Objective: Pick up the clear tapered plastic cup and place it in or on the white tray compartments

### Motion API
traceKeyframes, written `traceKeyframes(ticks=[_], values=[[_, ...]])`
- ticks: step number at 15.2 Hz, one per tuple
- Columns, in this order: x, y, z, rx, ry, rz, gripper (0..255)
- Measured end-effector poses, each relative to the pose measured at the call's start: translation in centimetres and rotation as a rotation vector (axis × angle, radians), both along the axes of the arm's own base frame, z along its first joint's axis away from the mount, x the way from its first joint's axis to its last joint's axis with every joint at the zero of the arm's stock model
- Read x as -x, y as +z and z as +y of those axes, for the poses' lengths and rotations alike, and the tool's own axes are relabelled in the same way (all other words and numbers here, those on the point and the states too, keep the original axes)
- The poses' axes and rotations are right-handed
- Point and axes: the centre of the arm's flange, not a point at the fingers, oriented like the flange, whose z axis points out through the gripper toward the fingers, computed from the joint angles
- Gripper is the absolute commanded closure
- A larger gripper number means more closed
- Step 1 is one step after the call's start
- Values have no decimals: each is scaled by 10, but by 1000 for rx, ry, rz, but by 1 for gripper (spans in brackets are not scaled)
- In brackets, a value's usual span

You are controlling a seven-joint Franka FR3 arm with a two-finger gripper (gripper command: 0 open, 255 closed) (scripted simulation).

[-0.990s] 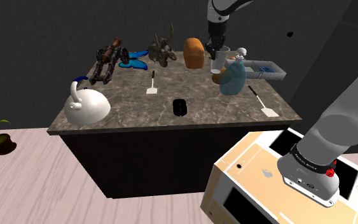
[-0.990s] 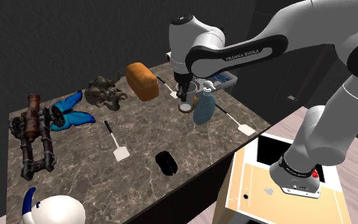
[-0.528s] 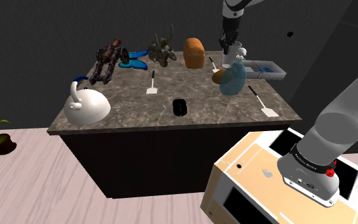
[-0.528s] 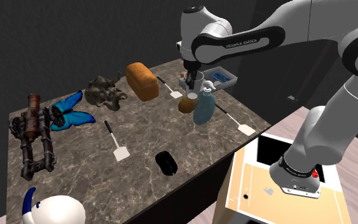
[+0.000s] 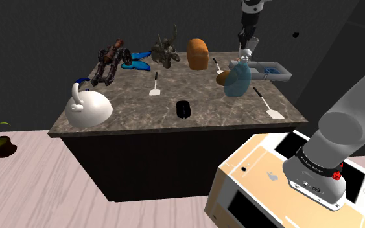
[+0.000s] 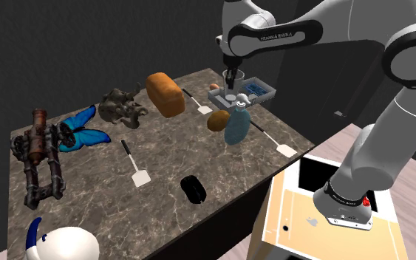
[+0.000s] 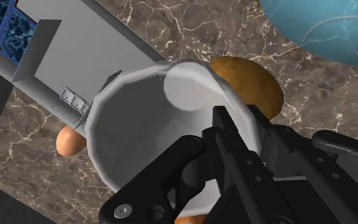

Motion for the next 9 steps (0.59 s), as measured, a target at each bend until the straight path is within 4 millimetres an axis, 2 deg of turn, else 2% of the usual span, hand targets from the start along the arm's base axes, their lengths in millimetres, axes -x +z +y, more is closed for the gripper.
traceKeyframes(ticks=[9], values=[[7,10,-119,0,0,0,255]])
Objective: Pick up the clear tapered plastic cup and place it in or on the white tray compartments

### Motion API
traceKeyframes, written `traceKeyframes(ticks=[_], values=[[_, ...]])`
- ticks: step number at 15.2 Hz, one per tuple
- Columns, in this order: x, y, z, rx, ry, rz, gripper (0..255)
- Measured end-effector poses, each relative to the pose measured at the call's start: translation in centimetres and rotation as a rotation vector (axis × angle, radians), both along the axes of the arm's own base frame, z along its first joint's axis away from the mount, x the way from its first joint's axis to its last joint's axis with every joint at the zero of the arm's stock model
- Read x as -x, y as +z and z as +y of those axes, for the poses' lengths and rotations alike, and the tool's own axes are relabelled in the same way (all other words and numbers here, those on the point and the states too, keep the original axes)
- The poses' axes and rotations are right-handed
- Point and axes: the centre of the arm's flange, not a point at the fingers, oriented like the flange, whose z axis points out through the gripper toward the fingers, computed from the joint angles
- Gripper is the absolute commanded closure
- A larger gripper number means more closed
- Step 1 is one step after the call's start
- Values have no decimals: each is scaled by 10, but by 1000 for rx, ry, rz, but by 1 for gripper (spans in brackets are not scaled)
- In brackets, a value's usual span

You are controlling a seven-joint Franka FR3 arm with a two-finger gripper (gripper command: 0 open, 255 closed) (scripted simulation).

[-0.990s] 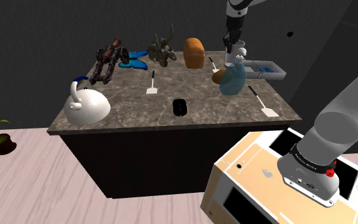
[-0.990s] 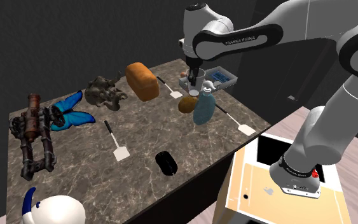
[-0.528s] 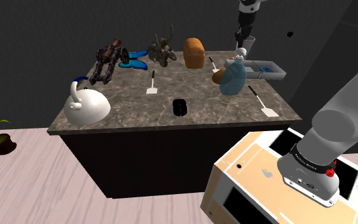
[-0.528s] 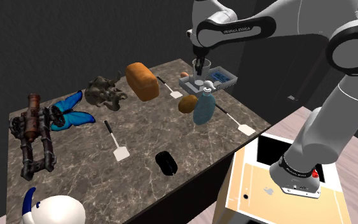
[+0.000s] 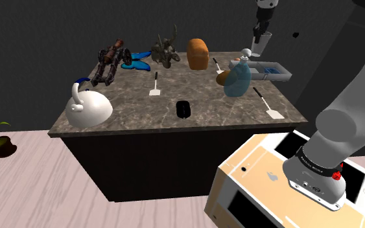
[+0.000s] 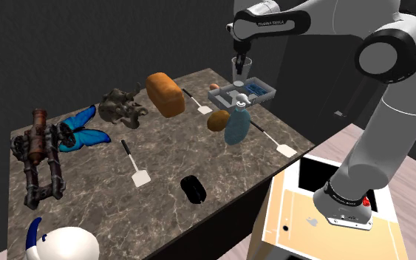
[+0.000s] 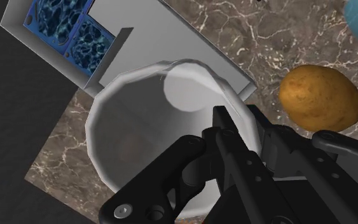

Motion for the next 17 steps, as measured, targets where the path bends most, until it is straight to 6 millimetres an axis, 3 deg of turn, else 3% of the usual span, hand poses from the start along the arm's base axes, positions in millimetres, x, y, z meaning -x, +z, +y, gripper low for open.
traceKeyframes(ticks=[7,17], values=[[9,5,-95,0,0,1,255],[8,-41,-102,0,2,1,255]])
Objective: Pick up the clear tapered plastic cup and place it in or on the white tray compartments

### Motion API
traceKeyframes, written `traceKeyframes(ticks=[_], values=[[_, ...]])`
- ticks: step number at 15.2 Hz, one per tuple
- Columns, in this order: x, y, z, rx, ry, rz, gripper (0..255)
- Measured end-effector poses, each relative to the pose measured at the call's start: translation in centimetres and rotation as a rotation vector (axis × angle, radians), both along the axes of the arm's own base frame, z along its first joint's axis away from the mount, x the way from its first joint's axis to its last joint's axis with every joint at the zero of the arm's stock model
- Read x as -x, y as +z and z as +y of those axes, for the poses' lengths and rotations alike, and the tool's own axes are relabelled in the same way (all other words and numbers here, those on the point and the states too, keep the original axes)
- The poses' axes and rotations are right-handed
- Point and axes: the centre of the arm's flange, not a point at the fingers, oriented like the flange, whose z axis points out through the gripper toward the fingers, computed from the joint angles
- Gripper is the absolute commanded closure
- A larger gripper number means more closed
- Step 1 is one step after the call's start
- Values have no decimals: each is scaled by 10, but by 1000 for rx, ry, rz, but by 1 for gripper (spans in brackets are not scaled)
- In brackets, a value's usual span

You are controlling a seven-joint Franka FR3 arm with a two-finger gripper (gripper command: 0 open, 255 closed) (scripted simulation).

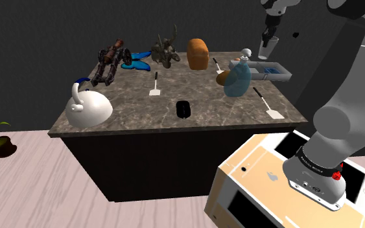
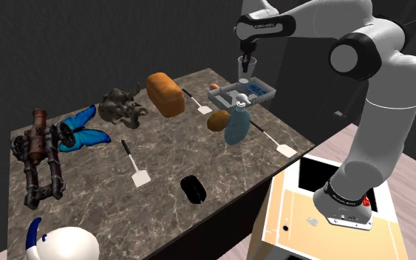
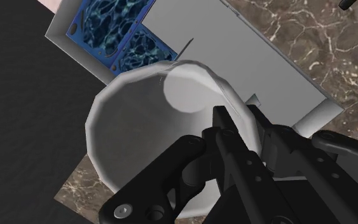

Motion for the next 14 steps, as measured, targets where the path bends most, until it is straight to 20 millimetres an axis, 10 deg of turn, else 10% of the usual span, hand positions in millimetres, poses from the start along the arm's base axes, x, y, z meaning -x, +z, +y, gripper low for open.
traceKeyframes(ticks=[14], values=[[0,-60,0,2,1,-3,255]])
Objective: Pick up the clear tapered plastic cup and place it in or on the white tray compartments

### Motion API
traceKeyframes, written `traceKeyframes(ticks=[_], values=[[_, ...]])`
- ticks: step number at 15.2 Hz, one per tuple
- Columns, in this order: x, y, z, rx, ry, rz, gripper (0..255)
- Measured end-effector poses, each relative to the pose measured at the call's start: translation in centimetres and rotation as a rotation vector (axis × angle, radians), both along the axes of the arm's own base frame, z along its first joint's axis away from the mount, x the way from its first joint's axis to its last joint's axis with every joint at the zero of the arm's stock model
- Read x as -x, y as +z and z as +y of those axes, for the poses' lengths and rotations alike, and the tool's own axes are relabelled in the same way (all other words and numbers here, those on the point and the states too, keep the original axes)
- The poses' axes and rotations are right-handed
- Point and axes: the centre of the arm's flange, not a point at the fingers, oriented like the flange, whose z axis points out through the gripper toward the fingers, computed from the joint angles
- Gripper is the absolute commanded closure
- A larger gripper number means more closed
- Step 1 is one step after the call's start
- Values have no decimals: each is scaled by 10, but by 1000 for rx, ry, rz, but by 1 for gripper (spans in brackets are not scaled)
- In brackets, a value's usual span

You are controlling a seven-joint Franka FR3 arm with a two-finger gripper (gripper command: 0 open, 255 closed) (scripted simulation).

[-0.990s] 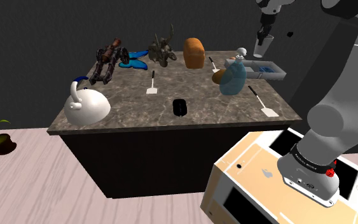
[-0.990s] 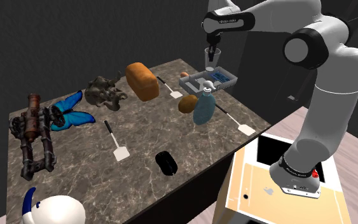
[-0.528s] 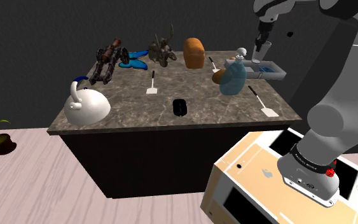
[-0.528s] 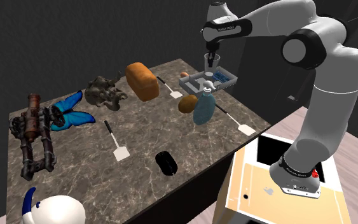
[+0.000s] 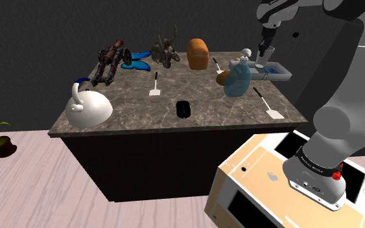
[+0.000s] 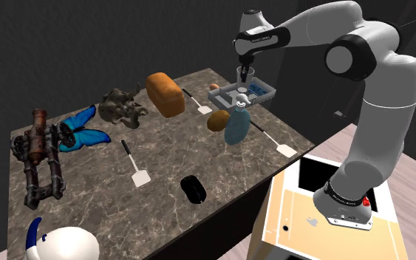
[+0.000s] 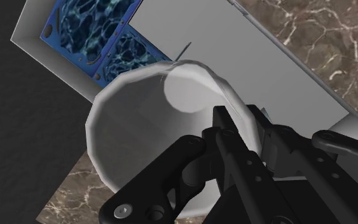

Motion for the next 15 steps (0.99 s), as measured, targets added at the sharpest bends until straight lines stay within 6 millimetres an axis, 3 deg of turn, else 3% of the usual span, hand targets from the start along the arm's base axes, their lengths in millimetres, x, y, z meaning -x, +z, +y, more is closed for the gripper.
traceKeyframes(ticks=[3,4,10,15], values=[[0,0,-1,1,0,-1,255],[0,0,-1,1,0,-1,0],[0,-2,-1,-1,-1,2,0],[0,44,4,0,-1,1,0]])
